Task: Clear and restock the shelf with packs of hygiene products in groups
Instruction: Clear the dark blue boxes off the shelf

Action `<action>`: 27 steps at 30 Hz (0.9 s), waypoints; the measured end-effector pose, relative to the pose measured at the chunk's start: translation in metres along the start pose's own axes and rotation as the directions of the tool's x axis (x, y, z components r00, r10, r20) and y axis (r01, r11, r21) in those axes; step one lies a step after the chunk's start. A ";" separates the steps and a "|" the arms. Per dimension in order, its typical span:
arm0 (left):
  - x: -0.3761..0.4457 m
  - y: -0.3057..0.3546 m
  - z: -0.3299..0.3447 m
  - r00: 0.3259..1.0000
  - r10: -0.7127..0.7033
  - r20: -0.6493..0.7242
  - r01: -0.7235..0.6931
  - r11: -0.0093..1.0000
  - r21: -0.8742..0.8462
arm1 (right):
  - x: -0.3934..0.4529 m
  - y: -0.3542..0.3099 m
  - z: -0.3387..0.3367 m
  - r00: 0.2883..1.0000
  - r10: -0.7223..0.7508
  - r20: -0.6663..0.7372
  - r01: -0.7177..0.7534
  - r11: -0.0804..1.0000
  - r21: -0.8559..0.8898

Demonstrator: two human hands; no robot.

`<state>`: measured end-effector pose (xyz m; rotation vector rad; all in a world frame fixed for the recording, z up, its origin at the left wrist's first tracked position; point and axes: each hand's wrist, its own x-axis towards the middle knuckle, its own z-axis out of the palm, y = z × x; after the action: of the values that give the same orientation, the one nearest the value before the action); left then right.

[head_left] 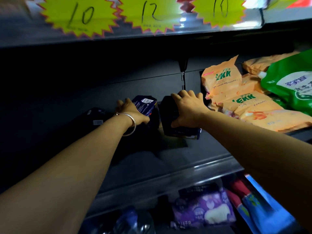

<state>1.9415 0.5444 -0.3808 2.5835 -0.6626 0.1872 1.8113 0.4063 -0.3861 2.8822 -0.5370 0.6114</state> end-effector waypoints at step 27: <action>-0.289 -0.031 0.092 0.869 0.304 0.391 -0.320 0.947 -0.026 | -0.349 -0.020 0.048 0.897 -0.140 0.419 0.190 0.979 -0.078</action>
<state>1.7053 0.6470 -0.5438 2.5553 -1.2358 -0.2274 1.5384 0.5239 -0.5767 2.9048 -0.3526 -0.0607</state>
